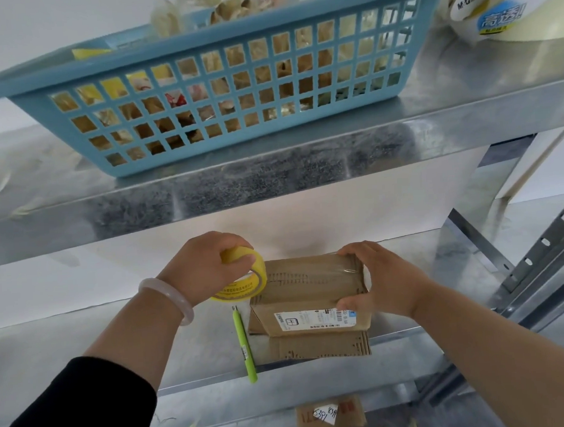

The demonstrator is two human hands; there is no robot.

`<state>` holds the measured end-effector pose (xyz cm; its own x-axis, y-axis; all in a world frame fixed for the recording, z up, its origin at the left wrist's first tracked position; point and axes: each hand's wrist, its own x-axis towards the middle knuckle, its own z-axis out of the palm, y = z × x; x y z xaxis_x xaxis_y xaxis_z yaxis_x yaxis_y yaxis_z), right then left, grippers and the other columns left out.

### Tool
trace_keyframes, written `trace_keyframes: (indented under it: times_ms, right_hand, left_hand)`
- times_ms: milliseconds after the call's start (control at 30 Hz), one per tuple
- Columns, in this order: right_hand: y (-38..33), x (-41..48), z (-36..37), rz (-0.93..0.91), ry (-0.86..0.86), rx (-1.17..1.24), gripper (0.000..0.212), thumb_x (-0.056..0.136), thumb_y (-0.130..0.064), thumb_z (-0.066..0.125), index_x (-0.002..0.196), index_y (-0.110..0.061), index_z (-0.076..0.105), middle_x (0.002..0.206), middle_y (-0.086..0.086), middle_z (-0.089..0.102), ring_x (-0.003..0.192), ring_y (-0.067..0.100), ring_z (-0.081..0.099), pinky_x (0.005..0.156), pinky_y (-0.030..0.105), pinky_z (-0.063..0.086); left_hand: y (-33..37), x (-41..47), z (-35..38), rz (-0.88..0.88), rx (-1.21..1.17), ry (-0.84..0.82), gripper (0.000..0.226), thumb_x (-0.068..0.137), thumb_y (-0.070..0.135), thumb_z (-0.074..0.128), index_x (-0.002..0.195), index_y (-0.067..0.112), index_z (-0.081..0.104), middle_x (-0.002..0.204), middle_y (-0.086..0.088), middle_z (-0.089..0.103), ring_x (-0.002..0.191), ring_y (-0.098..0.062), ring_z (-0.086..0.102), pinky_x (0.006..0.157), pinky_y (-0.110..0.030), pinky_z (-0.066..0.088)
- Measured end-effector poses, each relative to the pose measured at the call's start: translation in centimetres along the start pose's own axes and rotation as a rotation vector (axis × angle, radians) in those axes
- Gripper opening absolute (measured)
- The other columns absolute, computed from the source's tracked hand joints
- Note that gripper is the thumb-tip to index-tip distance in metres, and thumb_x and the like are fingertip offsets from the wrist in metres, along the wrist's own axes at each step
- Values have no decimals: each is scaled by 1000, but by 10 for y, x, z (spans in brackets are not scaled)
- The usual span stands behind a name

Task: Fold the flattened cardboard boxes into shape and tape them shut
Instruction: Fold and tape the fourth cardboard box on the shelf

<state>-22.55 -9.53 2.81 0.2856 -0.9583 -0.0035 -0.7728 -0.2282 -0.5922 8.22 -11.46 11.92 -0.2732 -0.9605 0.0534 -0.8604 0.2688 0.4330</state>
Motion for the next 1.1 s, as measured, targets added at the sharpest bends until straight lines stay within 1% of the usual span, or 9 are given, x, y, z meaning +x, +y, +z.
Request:
trace_keyframes:
  times_ms: [167, 300, 400, 467, 567, 733, 833, 967, 1100]
  right_hand:
    - [15, -5, -5, 9, 34, 14, 85, 55, -65, 79, 128, -42, 42, 112, -29, 42, 105, 1, 48, 94, 30, 47]
    - [23, -7, -7, -4, 32, 54, 85, 50, -69, 75, 125, -46, 42, 115, -30, 43, 108, 2, 51, 95, 31, 50]
    - [30, -9, -9, -10, 38, 94, 80, 53, -61, 80, 122, -49, 41, 116, -30, 43, 108, 1, 51, 92, 27, 52]
    - [33, -11, -11, -16, 50, 105, 78, 55, -55, 84, 120, -50, 41, 116, -30, 44, 108, -1, 51, 91, 24, 52]
    - [38, -11, -13, -20, 56, 108, 77, 52, -60, 81, 117, -54, 39, 116, -28, 45, 109, 0, 52, 91, 26, 53]
    - [43, -12, -15, -21, 49, 111, 79, 56, -50, 87, 122, -48, 42, 117, -27, 45, 109, 0, 51, 92, 25, 53]
    - [41, -10, -16, -27, 34, 105, 79, 56, -49, 87, 122, -47, 42, 116, -28, 45, 109, -1, 51, 91, 23, 53]
    - [42, -11, -16, -30, 20, 103, 80, 57, -52, 86, 123, -46, 41, 117, -27, 45, 110, 0, 51, 91, 23, 52]
    - [41, -12, -16, -35, 24, 106, 85, 51, -64, 79, 124, -47, 41, 119, -28, 44, 112, 0, 51, 93, 24, 52]
  left_hand:
    - [-5, 0, 3, -2, 107, -18, 24, 83, 41, 69, 107, 36, 67, 105, 13, 58, 96, -10, 54, 83, -23, 37]
    - [-8, 1, 16, 1, 125, -51, 29, 85, 49, 64, 112, 38, 65, 100, 11, 54, 97, -11, 52, 86, -28, 40]
    - [-9, 3, 24, -7, 136, -81, 37, 88, 53, 57, 123, 40, 60, 97, 9, 51, 96, -12, 50, 88, -29, 41]
    - [-8, 3, 28, 18, 148, -114, 41, 91, 51, 53, 130, 38, 56, 91, 11, 49, 93, -12, 49, 84, -28, 38]
    - [-8, 2, 34, 43, 101, -135, 41, 96, 44, 48, 134, 32, 54, 86, 14, 46, 89, -11, 47, 82, -26, 35]
    - [-7, 2, 37, -4, -51, -178, 60, 78, 35, 36, 134, 29, 55, 85, 9, 46, 85, -4, 48, 78, -27, 36]
    - [-8, 5, 37, -4, -41, -163, 56, 80, 35, 39, 134, 31, 54, 84, 11, 46, 83, -1, 47, 74, -22, 33]
    - [-10, 10, 41, -19, -9, -184, 45, 93, 19, 48, 136, 33, 52, 88, 10, 47, 86, -5, 47, 78, -24, 34]
    - [-12, 8, 49, -58, -5, -234, 48, 93, 24, 46, 140, 33, 48, 90, 11, 46, 93, -12, 47, 81, -25, 33]
